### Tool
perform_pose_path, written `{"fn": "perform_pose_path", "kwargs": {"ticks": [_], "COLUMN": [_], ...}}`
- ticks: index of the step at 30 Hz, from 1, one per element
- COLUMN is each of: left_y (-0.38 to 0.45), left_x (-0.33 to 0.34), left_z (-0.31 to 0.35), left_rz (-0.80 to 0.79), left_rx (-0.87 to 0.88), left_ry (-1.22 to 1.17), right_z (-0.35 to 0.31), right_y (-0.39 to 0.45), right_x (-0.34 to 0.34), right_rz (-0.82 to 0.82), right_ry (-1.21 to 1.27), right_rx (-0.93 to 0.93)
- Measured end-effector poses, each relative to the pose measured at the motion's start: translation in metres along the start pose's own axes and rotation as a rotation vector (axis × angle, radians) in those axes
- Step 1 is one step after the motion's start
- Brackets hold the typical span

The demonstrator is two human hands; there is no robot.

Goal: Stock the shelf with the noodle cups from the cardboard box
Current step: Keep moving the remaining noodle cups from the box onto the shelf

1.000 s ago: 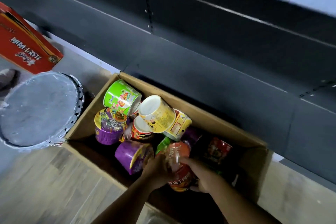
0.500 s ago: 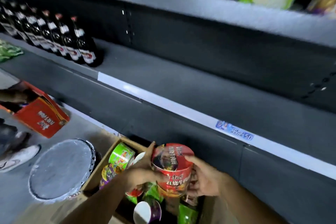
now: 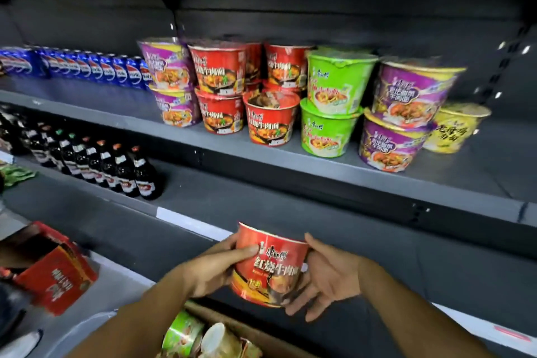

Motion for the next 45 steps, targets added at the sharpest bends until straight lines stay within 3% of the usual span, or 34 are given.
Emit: {"fn": "perform_pose_path", "kwargs": {"ticks": [8, 14, 19, 32, 40, 45], "left_y": [0.0, 0.001, 0.004, -0.004, 0.001, 0.009], "left_x": [0.001, 0.017, 0.02, -0.012, -0.036, -0.032], "left_z": [0.091, 0.148, 0.173, 0.224, 0.262, 0.28], "left_rz": [0.162, 0.182, 0.216, 0.482, 0.505, 0.431], "left_rx": [0.116, 0.223, 0.315, 0.455, 0.505, 0.542], "left_ry": [-0.044, -0.042, -0.051, 0.139, 0.199, 0.271], "right_z": [-0.088, -0.149, -0.179, -0.227, -0.262, -0.283], "right_y": [-0.044, -0.059, -0.067, -0.063, -0.059, -0.061], "right_x": [0.005, -0.001, -0.001, 0.006, 0.015, 0.012], "right_rz": [0.108, 0.217, 0.233, 0.409, 0.545, 0.631], "right_ry": [-0.198, -0.246, -0.306, -0.259, -0.181, -0.14], "right_rx": [-0.136, -0.285, -0.348, -0.526, -0.622, -0.679]}}
Point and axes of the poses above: each hand's wrist, its own y-axis towards the middle knuckle, its own x-axis out of the palm, z = x × y, the point moved 6 cm from there along y, towards the middle knuckle, and after that the axes turned 4 degrees about -z, right-handed, at the moved point
